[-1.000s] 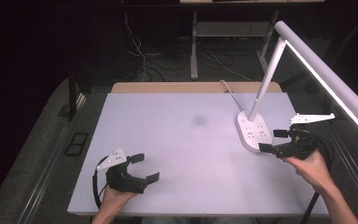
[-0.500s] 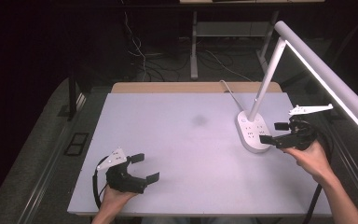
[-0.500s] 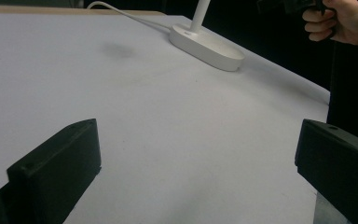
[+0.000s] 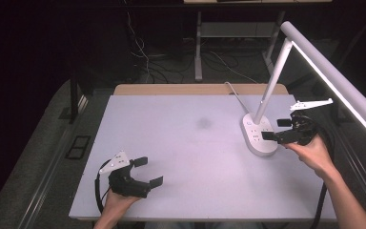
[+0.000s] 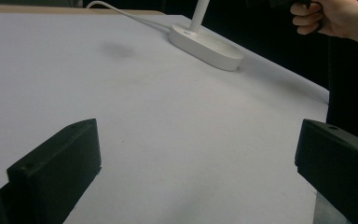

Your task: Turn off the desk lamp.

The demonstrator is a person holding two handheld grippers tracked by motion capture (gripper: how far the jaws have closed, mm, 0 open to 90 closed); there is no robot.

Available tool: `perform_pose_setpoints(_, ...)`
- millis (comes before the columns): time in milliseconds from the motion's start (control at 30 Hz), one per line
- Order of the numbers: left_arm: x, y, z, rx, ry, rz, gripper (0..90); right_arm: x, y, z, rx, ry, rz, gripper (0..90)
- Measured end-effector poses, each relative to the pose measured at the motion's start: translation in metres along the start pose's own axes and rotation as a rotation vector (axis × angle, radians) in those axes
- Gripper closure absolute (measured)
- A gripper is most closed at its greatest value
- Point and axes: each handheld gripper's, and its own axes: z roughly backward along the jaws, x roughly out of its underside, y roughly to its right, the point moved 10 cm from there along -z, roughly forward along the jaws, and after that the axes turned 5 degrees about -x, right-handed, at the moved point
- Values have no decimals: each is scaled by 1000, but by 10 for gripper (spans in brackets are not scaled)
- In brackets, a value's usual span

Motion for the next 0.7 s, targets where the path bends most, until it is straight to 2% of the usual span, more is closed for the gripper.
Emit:
perform_pose_setpoints(200, 0, 0, 1, 0, 3, 1, 0, -4, 5, -6, 5, -17, 0, 8)
perform_pose_setpoints(333, 0, 0, 0, 0, 2, 0, 0, -7, 14, -9, 15, -14, -5, 10)
perform_pose_setpoints(367, 0, 0, 0, 0, 2, 0, 0, -8, 19, -10, 9, -15, -5, 61)
perform_pose_setpoints(500, 0, 0, 0, 0, 2, -1, 0, -8, 29, -11, 26, -16, -20, 85)
perform_pose_setpoints(533, 0, -1, 0, 0, 2, -3, 0, -8, 34, -12, 27, -13, -21, 149)
perform_pose_setpoints(700, -1, -1, 1, -3, 3, -6, 0, -6, 46, -14, 33, -25, -43, 189)
